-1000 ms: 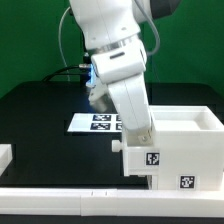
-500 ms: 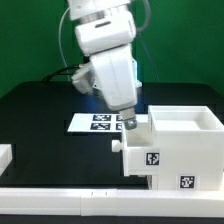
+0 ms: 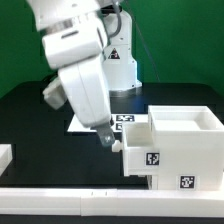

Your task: Assemble drawer

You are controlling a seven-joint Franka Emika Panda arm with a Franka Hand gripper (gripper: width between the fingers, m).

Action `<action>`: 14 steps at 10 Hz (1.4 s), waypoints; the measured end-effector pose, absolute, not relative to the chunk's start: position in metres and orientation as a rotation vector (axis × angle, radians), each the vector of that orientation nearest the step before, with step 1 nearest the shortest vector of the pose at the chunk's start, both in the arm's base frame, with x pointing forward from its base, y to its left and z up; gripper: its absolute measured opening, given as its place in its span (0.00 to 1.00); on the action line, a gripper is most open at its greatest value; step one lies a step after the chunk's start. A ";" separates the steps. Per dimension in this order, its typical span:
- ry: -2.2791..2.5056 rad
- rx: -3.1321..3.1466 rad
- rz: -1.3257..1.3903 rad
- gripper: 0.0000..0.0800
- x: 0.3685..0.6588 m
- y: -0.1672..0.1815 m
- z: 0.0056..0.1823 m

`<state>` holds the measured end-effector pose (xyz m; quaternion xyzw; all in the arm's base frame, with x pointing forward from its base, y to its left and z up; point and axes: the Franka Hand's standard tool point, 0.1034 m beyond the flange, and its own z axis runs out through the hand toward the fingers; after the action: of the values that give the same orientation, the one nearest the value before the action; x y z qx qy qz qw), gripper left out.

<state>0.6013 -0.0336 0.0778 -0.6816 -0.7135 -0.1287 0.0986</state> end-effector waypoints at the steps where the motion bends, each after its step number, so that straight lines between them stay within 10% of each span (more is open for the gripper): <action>1: -2.080 -2.023 -0.367 0.81 0.594 -0.026 0.070; 6: -1.997 -2.098 -0.393 0.81 0.588 0.027 0.073; 14: -1.990 -2.150 -0.401 0.81 0.588 -0.003 0.077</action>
Offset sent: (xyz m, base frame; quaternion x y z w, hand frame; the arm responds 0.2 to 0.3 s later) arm -0.0149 0.0364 -0.0023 -0.0169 0.0149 0.0553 0.9982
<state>0.5884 -0.0030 0.0766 -0.7241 -0.6701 -0.1349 0.0922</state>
